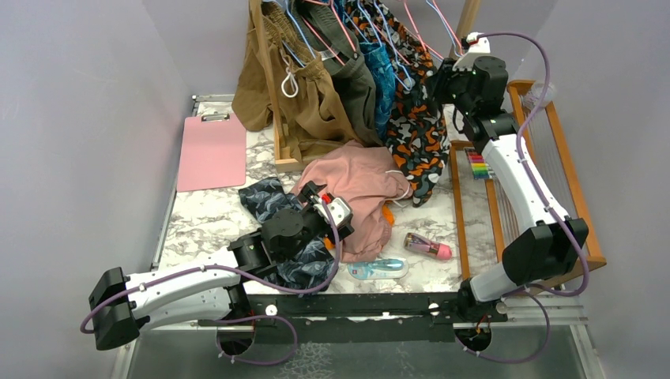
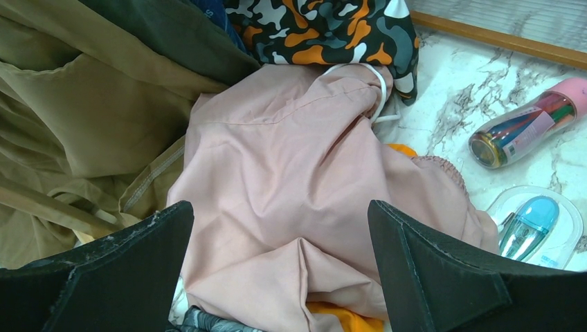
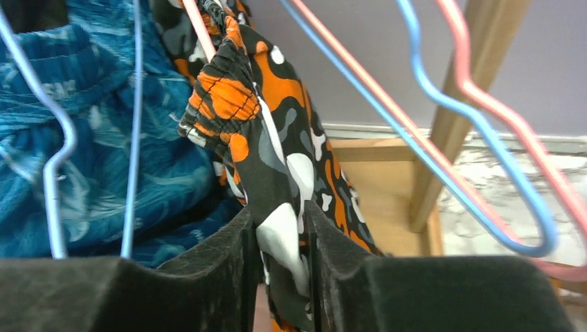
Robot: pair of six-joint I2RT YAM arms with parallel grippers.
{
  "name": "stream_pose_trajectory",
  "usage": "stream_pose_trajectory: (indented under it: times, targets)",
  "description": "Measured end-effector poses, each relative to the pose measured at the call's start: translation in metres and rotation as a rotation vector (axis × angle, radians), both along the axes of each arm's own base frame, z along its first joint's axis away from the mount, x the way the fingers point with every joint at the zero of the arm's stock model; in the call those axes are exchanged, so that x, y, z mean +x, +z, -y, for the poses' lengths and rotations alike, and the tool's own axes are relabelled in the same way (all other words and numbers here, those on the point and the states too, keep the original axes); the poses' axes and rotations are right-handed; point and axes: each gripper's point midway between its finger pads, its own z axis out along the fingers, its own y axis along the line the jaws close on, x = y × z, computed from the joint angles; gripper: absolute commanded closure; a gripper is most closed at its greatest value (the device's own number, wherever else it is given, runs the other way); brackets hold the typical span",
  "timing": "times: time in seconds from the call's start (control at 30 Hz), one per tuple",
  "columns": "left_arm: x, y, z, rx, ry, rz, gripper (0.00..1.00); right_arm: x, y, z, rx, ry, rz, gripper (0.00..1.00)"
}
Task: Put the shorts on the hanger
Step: Place the hanger at the clothesline.
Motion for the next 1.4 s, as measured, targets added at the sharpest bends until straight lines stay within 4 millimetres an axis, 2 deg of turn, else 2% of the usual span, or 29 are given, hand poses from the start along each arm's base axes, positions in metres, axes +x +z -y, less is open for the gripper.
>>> stream_pose_trajectory:
  times: [0.07,0.27,0.43,0.67,1.03,1.23,1.4]
  targets:
    - [0.0,-0.001,0.0,0.004,0.0,-0.002,0.01,-0.002,0.0,-0.006,0.016,0.033,-0.004,0.85]
    - [0.001,-0.006,0.002,0.017,-0.003,-0.009,0.01,-0.015,0.014,-0.02,0.048,0.112,0.015,0.99]
    - [0.001,-0.009,0.003,0.025,-0.002,-0.013,0.01,-0.021,0.026,-0.018,0.052,0.108,0.039,0.99]
    - [0.001,-0.01,0.003,0.027,-0.002,-0.014,0.01,-0.017,0.029,-0.007,0.046,0.046,0.047,0.99]
    - [0.002,-0.012,0.004,0.041,-0.003,-0.013,0.01,-0.008,0.059,0.013,0.007,-0.071,0.095,0.99]
    - [0.002,-0.013,0.004,0.043,-0.003,-0.013,0.01,-0.006,0.052,0.029,-0.023,-0.154,0.086,0.99]
    - [0.002,-0.013,0.004,0.043,-0.003,-0.013,0.01,-0.004,0.033,0.045,-0.063,-0.242,0.053,0.99]
